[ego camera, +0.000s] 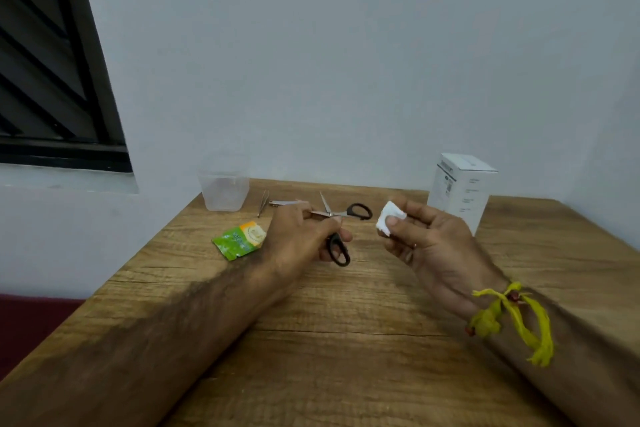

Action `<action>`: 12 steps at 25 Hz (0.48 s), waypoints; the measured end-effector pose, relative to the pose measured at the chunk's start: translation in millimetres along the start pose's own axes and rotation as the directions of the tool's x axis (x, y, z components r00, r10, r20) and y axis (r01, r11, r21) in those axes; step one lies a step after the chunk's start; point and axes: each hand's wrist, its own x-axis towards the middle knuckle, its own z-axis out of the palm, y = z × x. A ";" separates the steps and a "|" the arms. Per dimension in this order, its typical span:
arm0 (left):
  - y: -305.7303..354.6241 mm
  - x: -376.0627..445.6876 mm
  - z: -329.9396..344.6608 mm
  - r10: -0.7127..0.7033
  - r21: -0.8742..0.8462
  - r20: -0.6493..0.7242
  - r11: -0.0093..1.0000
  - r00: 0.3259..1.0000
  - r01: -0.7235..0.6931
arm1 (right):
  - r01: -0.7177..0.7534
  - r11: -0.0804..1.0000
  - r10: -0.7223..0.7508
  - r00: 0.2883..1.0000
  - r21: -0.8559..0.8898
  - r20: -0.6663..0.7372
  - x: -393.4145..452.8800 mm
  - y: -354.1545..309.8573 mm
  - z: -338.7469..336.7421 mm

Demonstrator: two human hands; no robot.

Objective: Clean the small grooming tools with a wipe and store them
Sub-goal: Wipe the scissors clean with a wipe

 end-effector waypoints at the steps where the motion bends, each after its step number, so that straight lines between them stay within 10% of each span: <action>1: 0.7 -1.2 2.3 0.014 0.018 0.033 1.000 0.999 -0.014 | -0.032 0.999 0.032 0.999 0.021 -0.001 1.4 -2.8 -3.9; 8: 3.9 -4.5 7.2 0.050 0.053 0.101 0.997 0.994 -0.056 | 0.131 0.939 -0.162 0.984 -0.318 -0.072 3.7 -7.1 -17.6; 12: 2.0 -9.9 13.4 0.079 0.121 0.174 0.987 0.982 -0.101 | 0.490 0.510 -0.618 0.780 -0.707 0.094 1.5 -0.6 -17.3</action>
